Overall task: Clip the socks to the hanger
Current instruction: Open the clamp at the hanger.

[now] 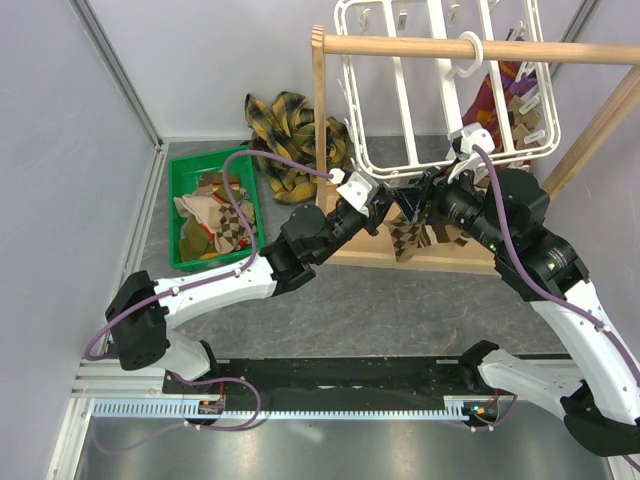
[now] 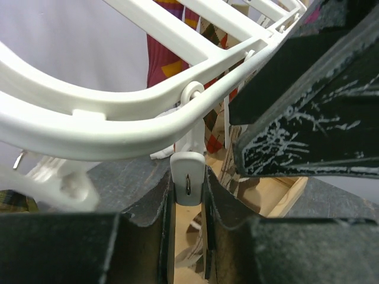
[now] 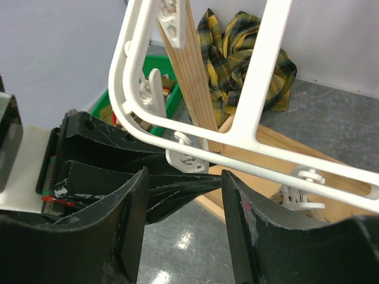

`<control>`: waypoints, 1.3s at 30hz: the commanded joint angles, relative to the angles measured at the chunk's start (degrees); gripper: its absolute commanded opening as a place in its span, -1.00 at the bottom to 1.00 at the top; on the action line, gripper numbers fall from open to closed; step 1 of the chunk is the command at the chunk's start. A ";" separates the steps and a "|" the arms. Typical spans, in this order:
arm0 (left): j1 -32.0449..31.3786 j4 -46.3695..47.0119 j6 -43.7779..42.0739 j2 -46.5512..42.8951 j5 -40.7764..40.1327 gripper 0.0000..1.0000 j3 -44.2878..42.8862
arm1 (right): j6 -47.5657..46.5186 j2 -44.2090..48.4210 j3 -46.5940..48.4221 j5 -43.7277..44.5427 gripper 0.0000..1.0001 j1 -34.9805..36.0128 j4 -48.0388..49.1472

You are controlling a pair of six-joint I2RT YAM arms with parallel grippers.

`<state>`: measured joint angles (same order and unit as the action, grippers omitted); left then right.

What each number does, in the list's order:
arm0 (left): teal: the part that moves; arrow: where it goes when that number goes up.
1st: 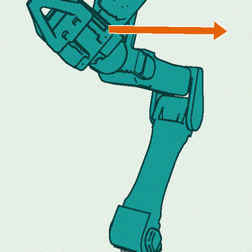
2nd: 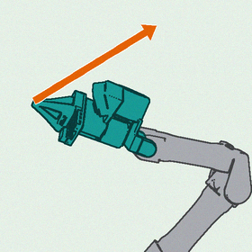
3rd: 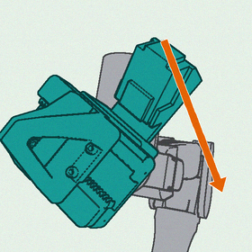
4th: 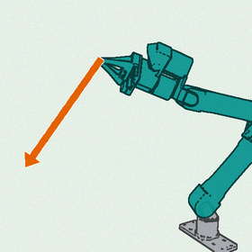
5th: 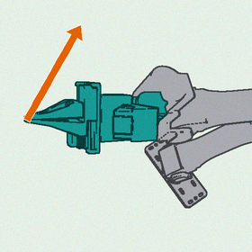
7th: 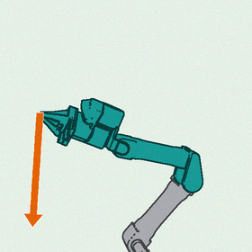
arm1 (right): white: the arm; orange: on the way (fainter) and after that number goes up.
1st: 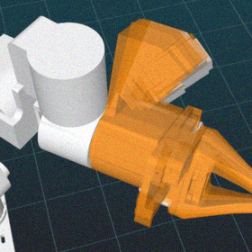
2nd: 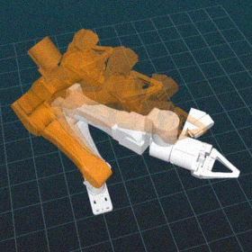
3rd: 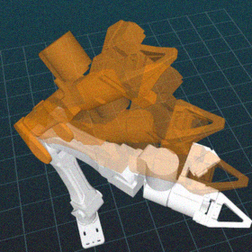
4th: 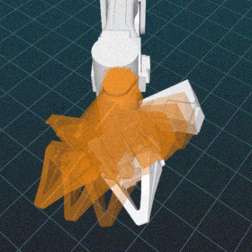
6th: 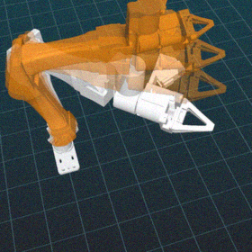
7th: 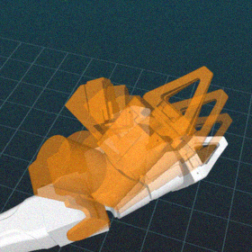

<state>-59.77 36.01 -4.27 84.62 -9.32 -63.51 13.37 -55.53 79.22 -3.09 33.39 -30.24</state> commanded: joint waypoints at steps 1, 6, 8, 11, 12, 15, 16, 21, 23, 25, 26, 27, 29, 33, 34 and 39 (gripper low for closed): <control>-0.79 -2.87 2.60 -1.56 0.27 -0.96 -1.62 | 1.92 0.95 -1.61 2.56 0.16 -0.08 0.26; -1.23 -3.75 2.60 -1.39 0.62 -0.97 -2.06 | 2.72 1.12 -4.51 5.02 0.16 0.01 5.18; -1.40 -4.28 2.52 -1.39 0.62 -0.97 -2.24 | 3.07 1.12 -5.65 5.55 0.16 0.01 7.82; -1.67 -4.72 2.52 -1.30 0.53 -0.96 -2.41 | 3.68 1.39 -6.80 5.64 0.16 0.01 11.60; -1.67 -4.81 2.52 -1.21 0.53 -0.97 -2.41 | 3.86 1.39 -6.97 5.64 0.16 0.01 12.91; -1.84 -5.42 2.43 -1.04 0.36 -0.96 -2.67 | 4.21 1.47 -7.24 4.77 0.17 0.01 15.03; -2.02 -5.60 2.51 -0.95 0.27 -0.97 -2.85 | 4.30 1.30 -7.15 4.33 0.18 0.01 15.29; -2.55 -7.00 2.25 -0.69 0.27 -0.96 -3.64 | 4.04 0.51 -7.85 3.53 0.21 0.01 16.79; -2.90 -7.62 1.90 -0.51 0.01 -0.96 -4.26 | 3.95 0.60 -8.03 3.27 0.21 0.01 17.40; -3.07 -8.50 1.90 0.02 0.01 -0.97 -4.78 | 3.95 0.51 -8.29 3.18 0.21 0.01 18.72; -3.16 -8.76 2.07 0.02 -0.26 -0.96 -4.79 | 4.04 0.51 -8.29 3.27 0.20 0.01 18.90; -3.25 -9.02 2.25 0.28 -0.35 -0.96 -4.87 | 4.04 0.33 -8.29 3.18 0.20 0.01 19.42; -3.60 -9.90 2.78 0.89 -0.70 -0.96 -5.31 | 4.04 0.42 -8.29 3.53 0.19 0.01 19.78; -4.04 -11.48 3.13 1.51 -0.96 -0.96 -6.10 | 3.69 0.07 -8.82 4.50 0.08 0.01 20.13; -4.30 -11.84 3.13 1.69 -0.96 -0.96 -6.63 | 3.51 0.16 -8.99 4.76 0.04 0.01 20.04; -4.66 -13.16 3.48 1.08 -0.96 -0.96 -7.25 | 3.51 0.77 -10.57 7.13 -0.34 0.01 19.96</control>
<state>-61.93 26.48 -3.27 85.14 -13.17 -68.86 17.78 -54.78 69.67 0.67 33.65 -16.93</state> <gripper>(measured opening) 0.237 0.394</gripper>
